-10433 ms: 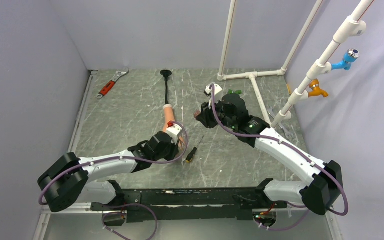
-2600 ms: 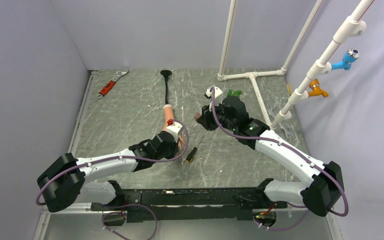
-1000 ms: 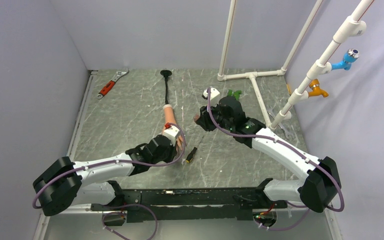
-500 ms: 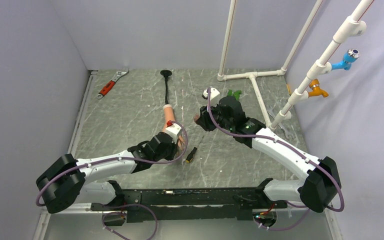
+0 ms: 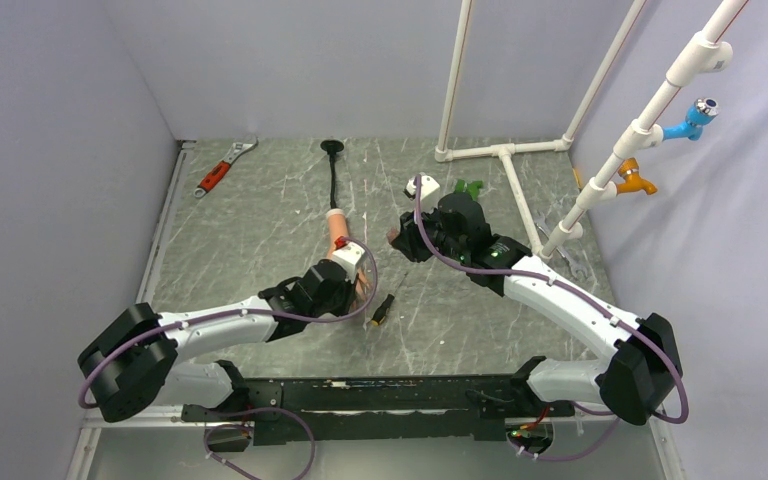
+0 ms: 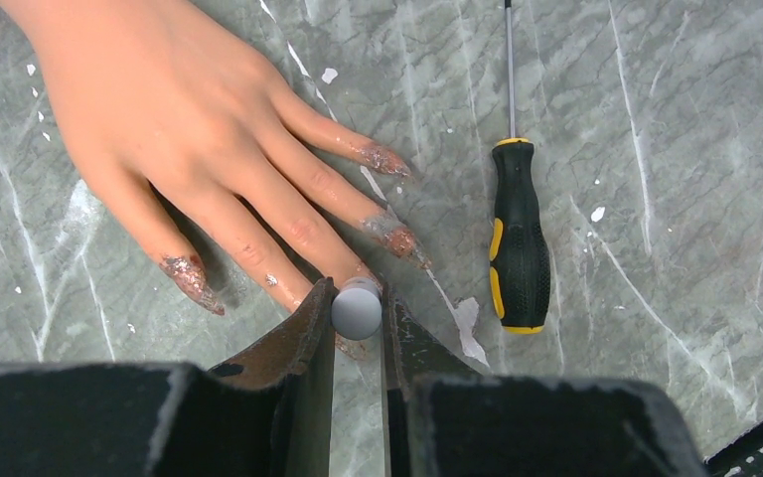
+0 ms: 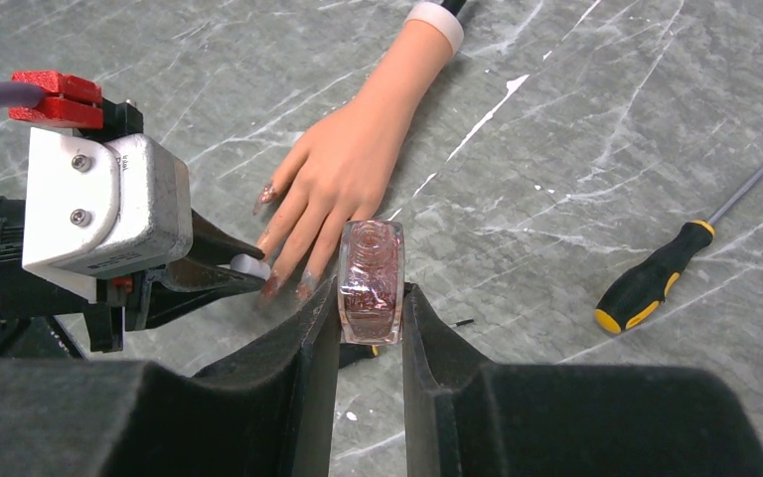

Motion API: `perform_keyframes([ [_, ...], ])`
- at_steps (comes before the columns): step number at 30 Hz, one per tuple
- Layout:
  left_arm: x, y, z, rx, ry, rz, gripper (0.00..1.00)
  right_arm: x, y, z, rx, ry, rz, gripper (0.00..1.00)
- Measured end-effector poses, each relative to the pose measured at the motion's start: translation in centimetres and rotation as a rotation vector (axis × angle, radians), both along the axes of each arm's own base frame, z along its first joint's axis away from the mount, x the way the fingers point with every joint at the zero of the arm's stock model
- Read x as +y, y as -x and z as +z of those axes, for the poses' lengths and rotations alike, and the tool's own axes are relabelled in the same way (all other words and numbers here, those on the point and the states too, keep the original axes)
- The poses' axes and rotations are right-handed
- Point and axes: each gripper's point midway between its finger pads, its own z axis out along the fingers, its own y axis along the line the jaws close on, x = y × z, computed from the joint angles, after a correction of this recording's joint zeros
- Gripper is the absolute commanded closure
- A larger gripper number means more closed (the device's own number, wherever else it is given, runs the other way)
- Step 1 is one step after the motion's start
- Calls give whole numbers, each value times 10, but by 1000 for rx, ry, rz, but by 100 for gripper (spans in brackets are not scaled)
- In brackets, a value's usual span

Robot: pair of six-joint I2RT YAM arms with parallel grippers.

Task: Paint the nails
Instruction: Paint the nail polish on the nail.

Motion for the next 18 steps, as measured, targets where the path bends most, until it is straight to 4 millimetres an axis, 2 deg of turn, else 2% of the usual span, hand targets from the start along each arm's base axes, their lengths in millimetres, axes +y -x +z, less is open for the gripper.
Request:
perform_keyframes([
  [18,-8,6,-3,24,30,-40,100,0,0,0,0,0,0,100],
])
